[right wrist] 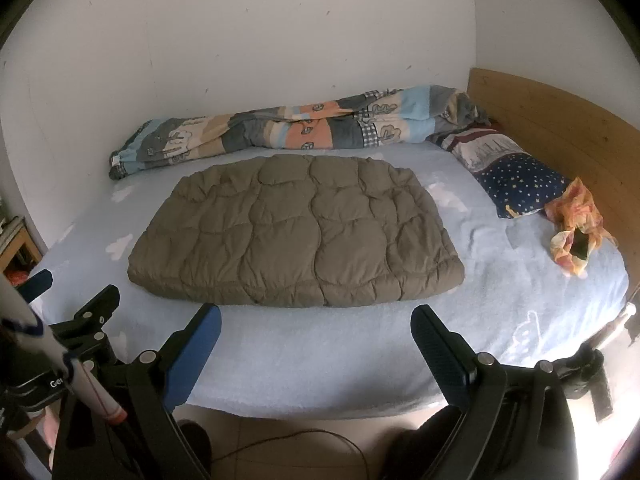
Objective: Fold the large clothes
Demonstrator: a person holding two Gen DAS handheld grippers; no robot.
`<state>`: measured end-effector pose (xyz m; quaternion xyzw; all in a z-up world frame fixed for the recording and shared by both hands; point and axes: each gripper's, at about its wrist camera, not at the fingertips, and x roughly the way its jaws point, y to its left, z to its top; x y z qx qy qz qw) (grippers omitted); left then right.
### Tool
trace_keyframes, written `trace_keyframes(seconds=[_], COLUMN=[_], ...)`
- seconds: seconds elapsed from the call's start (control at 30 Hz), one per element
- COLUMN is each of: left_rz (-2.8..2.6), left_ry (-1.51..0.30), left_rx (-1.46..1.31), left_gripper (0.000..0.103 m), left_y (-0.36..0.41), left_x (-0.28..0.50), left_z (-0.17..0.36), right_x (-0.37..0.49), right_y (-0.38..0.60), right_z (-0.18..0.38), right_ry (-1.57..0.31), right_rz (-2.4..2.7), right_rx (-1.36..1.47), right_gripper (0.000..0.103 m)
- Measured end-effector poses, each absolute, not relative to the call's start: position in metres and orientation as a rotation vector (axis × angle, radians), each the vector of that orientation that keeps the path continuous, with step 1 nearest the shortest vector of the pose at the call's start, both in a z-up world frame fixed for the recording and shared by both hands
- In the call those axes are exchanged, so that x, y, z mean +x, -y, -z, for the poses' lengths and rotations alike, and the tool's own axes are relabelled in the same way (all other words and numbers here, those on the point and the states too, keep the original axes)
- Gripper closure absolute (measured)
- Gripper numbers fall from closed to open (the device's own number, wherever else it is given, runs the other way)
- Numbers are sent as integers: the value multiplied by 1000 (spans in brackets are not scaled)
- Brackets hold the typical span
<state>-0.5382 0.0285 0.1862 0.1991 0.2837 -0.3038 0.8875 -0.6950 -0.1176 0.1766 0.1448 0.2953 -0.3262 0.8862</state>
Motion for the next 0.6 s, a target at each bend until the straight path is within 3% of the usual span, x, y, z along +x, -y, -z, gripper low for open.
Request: trace_keyframes(seconds=[0.6], left_rz=[630], left_ry=[-591], left_rx=[430], left_gripper=[4], left_y=[-29], left_x=[-542], left_z=[-183], right_x=[-697], right_y=[112], right_z=[-174], right_ry=[-616], right_rz=[682], right_rx=[299], right_gripper=[5])
